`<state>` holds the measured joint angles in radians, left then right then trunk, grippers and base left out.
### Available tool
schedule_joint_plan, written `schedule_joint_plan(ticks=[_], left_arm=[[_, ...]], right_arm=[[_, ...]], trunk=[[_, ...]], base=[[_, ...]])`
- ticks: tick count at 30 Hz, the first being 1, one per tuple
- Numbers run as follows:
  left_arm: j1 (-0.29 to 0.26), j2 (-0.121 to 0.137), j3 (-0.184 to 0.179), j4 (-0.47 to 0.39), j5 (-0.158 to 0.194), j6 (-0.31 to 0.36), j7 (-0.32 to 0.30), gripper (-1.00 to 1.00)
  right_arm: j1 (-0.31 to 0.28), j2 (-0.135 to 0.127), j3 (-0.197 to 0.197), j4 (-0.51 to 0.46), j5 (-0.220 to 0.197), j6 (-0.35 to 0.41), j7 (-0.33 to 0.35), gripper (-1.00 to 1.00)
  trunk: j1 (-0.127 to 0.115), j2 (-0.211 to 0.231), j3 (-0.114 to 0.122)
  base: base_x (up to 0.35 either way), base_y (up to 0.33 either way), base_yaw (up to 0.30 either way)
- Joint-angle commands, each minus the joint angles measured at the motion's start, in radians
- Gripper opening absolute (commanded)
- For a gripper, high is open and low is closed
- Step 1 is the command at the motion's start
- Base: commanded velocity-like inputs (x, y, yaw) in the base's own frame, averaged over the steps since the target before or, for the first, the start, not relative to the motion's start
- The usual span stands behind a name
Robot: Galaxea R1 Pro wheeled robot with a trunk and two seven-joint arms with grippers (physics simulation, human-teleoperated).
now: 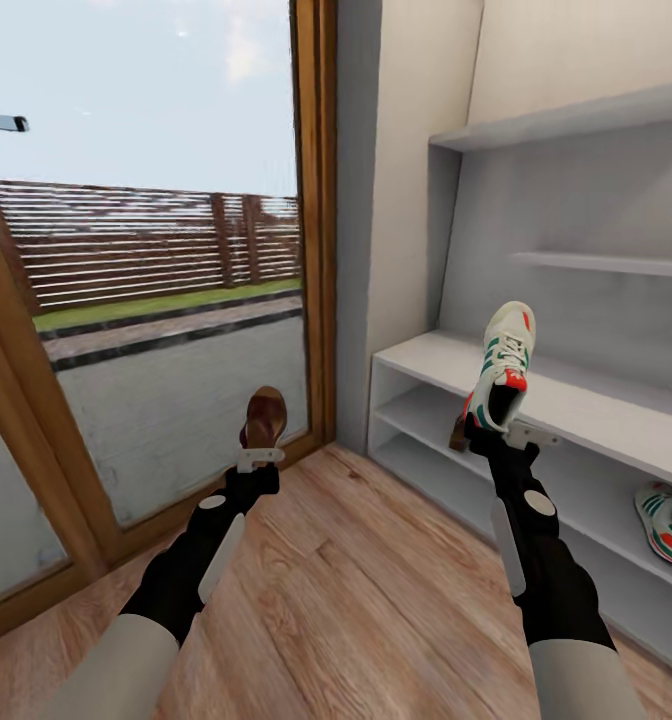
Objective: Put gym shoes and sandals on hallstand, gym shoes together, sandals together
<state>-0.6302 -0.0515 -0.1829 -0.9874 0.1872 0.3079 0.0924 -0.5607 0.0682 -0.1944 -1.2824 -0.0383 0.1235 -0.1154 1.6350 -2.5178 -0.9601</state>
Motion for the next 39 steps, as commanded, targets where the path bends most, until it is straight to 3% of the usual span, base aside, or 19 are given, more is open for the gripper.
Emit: schedule_joint_plan(ticks=[1, 19, 27, 39], left_arm=[[0.000, 0.001, -0.003, -0.002, 0.008, 0.005, 0.007, -1.00], [0.000, 0.001, -0.007, -0.003, 0.008, 0.002, 0.007, -1.00], [0.000, 0.001, -0.096, -0.004, 0.008, 0.001, 0.008, -1.00], [0.000, 0.001, -0.102, -0.004, 0.008, 0.000, 0.009, -1.00]], right_arm=[[-0.001, 0.001, 0.000, -0.002, -0.004, 0.005, -0.002, -1.00], [-0.001, 0.001, 0.000, -0.002, -0.005, 0.005, -0.002, -1.00], [-0.001, 0.001, 0.000, -0.002, -0.005, 0.005, -0.001, -1.00], [-0.001, 0.001, 0.000, -0.002, -0.005, 0.005, -0.001, -1.00]], trunk=[[0.000, 0.000, 0.000], [0.000, 0.000, 0.017], [0.000, 0.000, 0.025], [0.000, 0.000, 0.036]], base=[[0.191, 0.263, -0.262], [0.067, 0.066, -0.262], [0.000, 0.083, -0.262], [0.000, 0.023, -0.262]])
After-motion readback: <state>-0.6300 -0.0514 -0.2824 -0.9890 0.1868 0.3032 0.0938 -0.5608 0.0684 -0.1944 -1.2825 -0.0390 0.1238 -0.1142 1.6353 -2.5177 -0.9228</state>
